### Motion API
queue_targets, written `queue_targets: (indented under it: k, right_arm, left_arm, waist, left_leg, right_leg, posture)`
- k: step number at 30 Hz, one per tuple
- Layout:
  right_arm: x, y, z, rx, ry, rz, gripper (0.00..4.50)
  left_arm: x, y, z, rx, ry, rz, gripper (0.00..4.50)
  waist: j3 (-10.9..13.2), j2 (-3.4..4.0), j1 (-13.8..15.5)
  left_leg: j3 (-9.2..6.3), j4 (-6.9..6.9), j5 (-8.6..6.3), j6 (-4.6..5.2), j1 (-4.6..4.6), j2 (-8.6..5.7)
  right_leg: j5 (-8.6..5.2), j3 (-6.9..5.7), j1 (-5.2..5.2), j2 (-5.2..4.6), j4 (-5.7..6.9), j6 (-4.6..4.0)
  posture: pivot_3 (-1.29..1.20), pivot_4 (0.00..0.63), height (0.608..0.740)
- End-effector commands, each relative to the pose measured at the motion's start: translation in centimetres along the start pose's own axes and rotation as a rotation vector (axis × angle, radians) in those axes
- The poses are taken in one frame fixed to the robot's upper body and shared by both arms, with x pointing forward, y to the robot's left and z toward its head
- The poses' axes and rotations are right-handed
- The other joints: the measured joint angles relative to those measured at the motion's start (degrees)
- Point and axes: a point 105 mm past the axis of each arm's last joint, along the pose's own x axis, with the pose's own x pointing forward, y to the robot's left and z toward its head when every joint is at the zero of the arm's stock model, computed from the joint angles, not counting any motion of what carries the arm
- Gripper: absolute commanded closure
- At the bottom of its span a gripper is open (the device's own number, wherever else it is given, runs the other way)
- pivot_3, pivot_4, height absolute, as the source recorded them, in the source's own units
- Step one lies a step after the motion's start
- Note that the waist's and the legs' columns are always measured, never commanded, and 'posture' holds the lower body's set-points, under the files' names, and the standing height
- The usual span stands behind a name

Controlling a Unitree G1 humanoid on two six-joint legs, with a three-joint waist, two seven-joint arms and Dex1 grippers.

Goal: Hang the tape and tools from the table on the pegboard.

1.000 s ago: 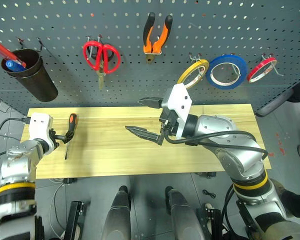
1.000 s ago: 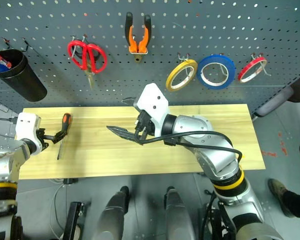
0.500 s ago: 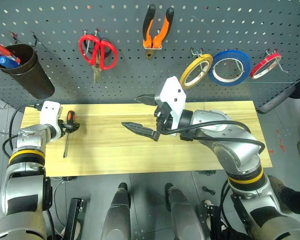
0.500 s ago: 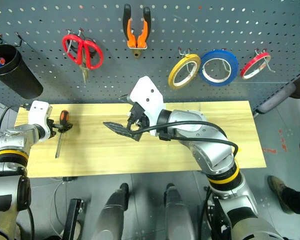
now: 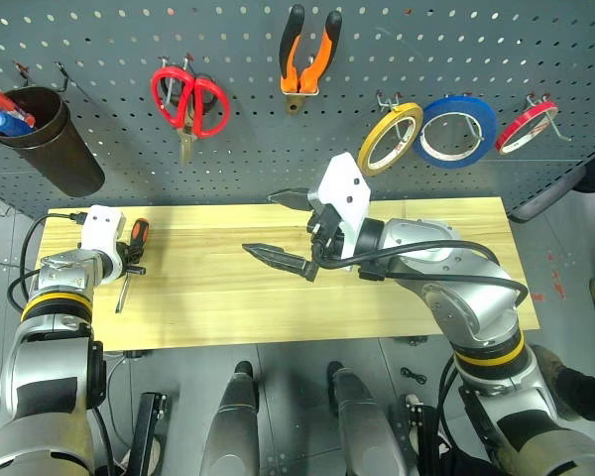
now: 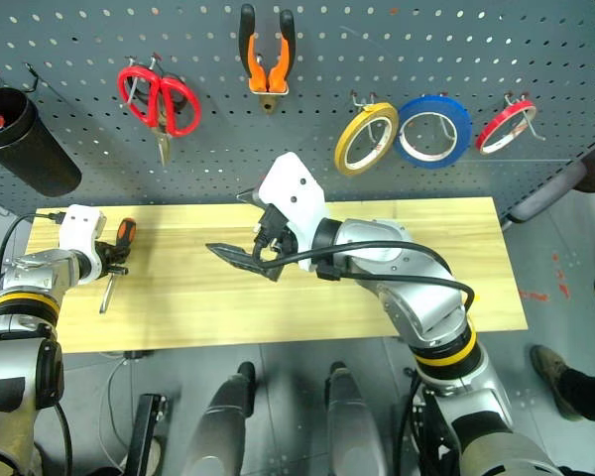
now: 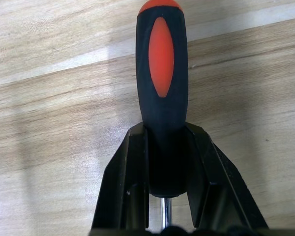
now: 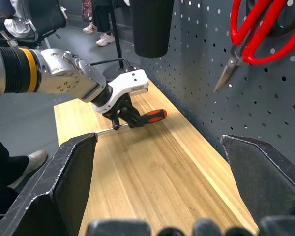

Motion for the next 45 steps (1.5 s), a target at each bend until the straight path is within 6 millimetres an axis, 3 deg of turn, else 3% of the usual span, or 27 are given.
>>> queue_targets:
  k: [1,5,12,17,21,29,34,45]
  right_arm:
    - [-1.1,0.3,1.0,-0.03,-0.037,-0.002,0.0]
    - [-2.8,0.3,0.7,-0.033,-0.043,-0.011,0.0]
    - [-5.7,1.0,1.8,-0.03,-0.126,-0.021,0.0]
    - [-6.7,0.7,3.6,0.014,-0.276,-0.046,0.0]
    - [-6.8,0.1,4.9,-0.009,-0.35,-0.074,0.0]
    - [-6.3,-0.4,5.2,-0.053,-0.388,-0.085,0.0]
    - [-6.4,-0.7,5.3,-0.078,-0.396,-0.092,0.0]
    - [-6.1,-1.0,6.9,-0.093,-0.451,-0.088,0.0]
  left_arm:
    - [-1.0,1.1,0.0,0.001,-0.001,-0.001,4.02]
    - [-2.8,0.2,0.1,0.047,-0.014,-0.071,4.02]
    - [-10.0,-4.0,0.7,0.096,-0.154,-0.129,4.02]
    - [-13.4,-6.0,3.5,0.146,-0.35,-0.092,4.02]
    - [-16.0,-6.4,7.4,0.127,-0.582,-0.007,4.02]
    - [-19.6,-8.6,11.4,0.119,-0.856,0.019,4.02]
    - [-21.0,-7.9,13.1,0.102,-0.958,0.112,4.02]
    - [-23.0,-5.5,20.3,0.133,-1.179,0.275,4.02]
  waist:
    - [0.0,0.0,-0.1]
    - [0.0,0.0,-0.4]
    - [0.0,-0.04,-0.4]
    - [-0.1,-0.08,0.6]
    - [-0.2,-0.2,0.9]
    - [-0.9,-0.66,1.3]
    - [-1.0,-0.7,1.9]
    - [-1.3,-0.93,2.3]
  left_leg:
    - [0.0,0.0,0.0,0.0,-0.01,0.0]
    - [0.0,-0.1,0.0,0.0,-0.07,0.0]
    - [-0.05,-0.12,0.02,-0.05,-0.27,0.11]
    - [-0.05,-0.07,0.13,-0.21,-0.22,0.09]
    - [-0.05,-0.06,0.29,-0.24,-0.19,0.08]
    - [-0.06,-0.1,0.38,-0.36,-0.21,0.06]
    - [-0.07,-0.07,0.44,-0.44,-0.21,0.07]
    - [-0.11,-0.05,0.59,-0.54,-0.25,0.07]
  right_leg:
    - [0.0,0.0,0.0,0.0,-0.01,0.0]
    - [0.0,0.0,0.0,-0.03,0.0,0.0]
    - [0.01,-0.12,-0.13,-0.04,-0.14,-0.02]
    - [0.07,-0.18,-0.1,-0.07,-0.12,-0.04]
    - [0.17,-0.21,-0.02,-0.08,-0.16,0.05]
    - [0.23,-0.33,0.0,-0.17,-0.21,-0.02]
    - [0.26,-0.39,0.0,-0.17,-0.15,-0.06]
    - [0.36,-0.49,0.02,-0.19,-0.15,-0.04]
  posture:
    - [0.03,0.448,0.74]
    - [0.03,0.438,0.74]
    - [0.07,0.381,0.74]
    - [0.11,0.376,0.74]
    - [0.12,0.332,0.74]
    - [0.15,0.296,0.74]
    - [0.16,0.29,0.74]
    - [0.14,0.29,0.74]
